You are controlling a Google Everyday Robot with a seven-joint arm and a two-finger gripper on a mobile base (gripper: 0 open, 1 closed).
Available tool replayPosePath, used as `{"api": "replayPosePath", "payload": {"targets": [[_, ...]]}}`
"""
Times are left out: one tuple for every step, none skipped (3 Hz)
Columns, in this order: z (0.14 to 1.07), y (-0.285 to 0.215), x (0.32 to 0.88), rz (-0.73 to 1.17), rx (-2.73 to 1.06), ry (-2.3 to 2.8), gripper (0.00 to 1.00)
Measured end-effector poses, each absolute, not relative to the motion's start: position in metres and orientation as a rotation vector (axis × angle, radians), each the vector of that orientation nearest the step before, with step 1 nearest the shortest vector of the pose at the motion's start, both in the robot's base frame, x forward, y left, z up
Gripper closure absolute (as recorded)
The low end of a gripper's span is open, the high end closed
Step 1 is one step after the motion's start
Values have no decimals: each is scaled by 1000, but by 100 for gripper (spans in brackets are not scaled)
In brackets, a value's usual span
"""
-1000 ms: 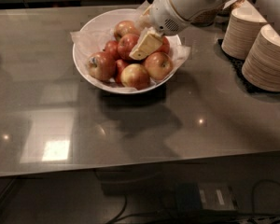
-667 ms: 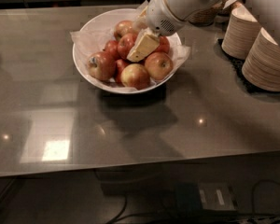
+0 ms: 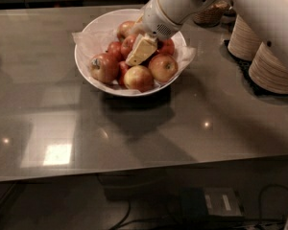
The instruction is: Pick apple from white bowl
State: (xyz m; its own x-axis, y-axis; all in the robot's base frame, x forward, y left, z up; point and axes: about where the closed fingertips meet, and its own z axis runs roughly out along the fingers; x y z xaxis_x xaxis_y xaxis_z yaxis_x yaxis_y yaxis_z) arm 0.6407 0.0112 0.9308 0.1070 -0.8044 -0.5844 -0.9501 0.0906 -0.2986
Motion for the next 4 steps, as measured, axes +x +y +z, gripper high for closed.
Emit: {"api": "replayPosePath", "payload": {"targets": [[917, 13, 645, 300, -1745, 1742, 38], [916, 12, 646, 304, -1745, 1751, 57], [916, 12, 646, 305, -1744, 1750, 80], [931, 10, 644, 371, -1689, 1703, 100]]}}
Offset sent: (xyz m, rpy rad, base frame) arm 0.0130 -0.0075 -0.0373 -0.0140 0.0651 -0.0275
